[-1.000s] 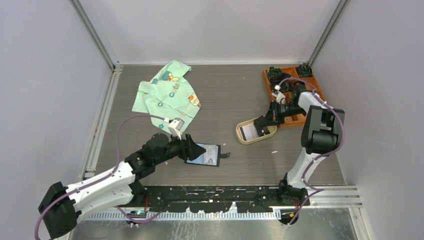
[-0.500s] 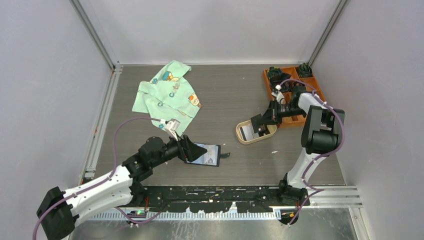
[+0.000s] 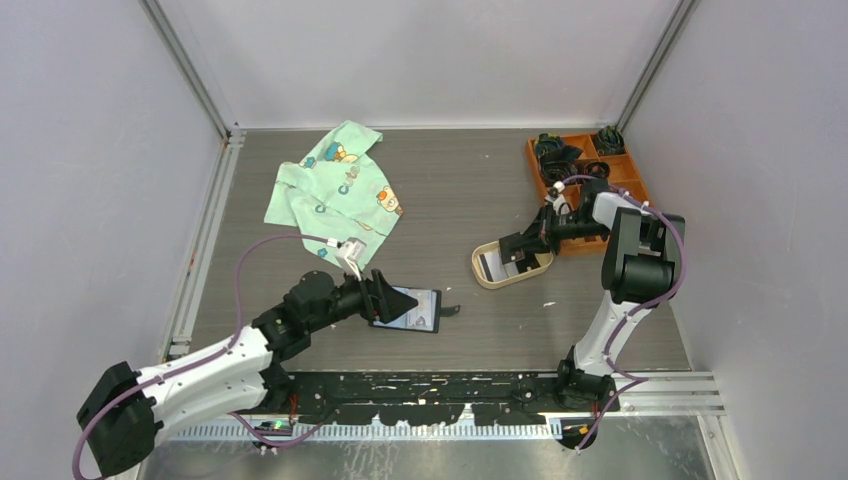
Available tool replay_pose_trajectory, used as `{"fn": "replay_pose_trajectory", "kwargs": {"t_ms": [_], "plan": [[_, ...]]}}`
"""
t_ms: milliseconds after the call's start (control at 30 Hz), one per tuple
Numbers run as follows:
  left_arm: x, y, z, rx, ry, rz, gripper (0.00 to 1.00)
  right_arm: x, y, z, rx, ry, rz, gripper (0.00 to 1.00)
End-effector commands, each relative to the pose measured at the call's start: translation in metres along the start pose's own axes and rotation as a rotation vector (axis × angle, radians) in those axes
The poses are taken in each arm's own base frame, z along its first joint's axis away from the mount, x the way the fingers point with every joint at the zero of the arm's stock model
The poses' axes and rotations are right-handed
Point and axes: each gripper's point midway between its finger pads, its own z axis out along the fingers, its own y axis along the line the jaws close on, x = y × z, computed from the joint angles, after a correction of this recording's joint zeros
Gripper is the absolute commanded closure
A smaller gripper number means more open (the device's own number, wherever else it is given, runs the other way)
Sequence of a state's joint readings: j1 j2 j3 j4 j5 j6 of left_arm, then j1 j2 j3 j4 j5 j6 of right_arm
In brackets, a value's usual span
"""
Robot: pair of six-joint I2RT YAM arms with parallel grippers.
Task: Put the credit cards into the card holder
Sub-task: Pick up the credit card from the storage box.
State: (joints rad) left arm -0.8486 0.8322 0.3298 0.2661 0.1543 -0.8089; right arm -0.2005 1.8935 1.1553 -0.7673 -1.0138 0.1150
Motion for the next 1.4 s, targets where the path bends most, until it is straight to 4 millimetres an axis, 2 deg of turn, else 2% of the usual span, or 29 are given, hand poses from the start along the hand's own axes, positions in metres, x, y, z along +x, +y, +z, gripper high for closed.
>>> {"fn": "replay_pose_trajectory", "kwargs": {"t_ms": [0, 167, 267, 433, 600, 667, 700, 733, 767, 833, 1100, 1367], "plan": [[-0.025, -0.024, 0.003, 0.077, -0.073, 0.004, 0.25, -0.005, 0.012, -0.004, -0.019, -0.027, 0.032, 0.99], [-0.026, -0.026, 0.005, 0.090, -0.078, -0.015, 0.25, -0.004, 0.020, -0.007, -0.040, -0.031, 0.006, 0.99], [-0.028, -0.032, 0.007, 0.131, -0.094, -0.042, 0.24, -0.001, 0.038, -0.012, -0.115, -0.027, -0.059, 0.99], [-0.033, -0.043, 0.013, 0.214, -0.136, -0.102, 0.25, 0.027, 0.081, -0.014, -0.197, 0.001, -0.404, 0.99], [-0.040, -0.054, 0.018, 0.281, -0.168, -0.093, 0.27, 0.072, 0.121, -0.009, -0.308, 0.034, -0.831, 0.99], [-0.043, -0.058, 0.019, 0.305, -0.183, -0.070, 0.28, 0.102, 0.137, -0.009, -0.404, 0.057, -1.048, 0.99], [-0.044, -0.059, 0.019, 0.317, -0.188, -0.059, 0.28, 0.121, 0.145, -0.012, -0.473, 0.057, -1.184, 0.99], [-0.045, -0.062, 0.020, 0.332, -0.196, -0.043, 0.29, 0.146, 0.147, -0.020, -0.540, 0.071, -1.228, 0.98], [-0.046, -0.064, 0.020, 0.345, -0.202, -0.028, 0.29, 0.162, 0.152, -0.026, -0.613, 0.028, -1.338, 0.95], [-0.048, -0.069, 0.021, 0.372, -0.212, 0.002, 0.30, 0.176, 0.159, -0.031, -0.670, -0.016, -1.450, 0.94], [-0.042, -0.104, 0.027, 0.537, -0.248, 0.160, 0.34, 0.176, 0.162, -0.030, -0.676, 0.013, -1.391, 0.97], [-0.031, -0.119, 0.053, 0.609, -0.255, 0.190, 0.45, 0.178, 0.161, -0.027, -0.683, 0.036, -1.369, 0.97]]}}
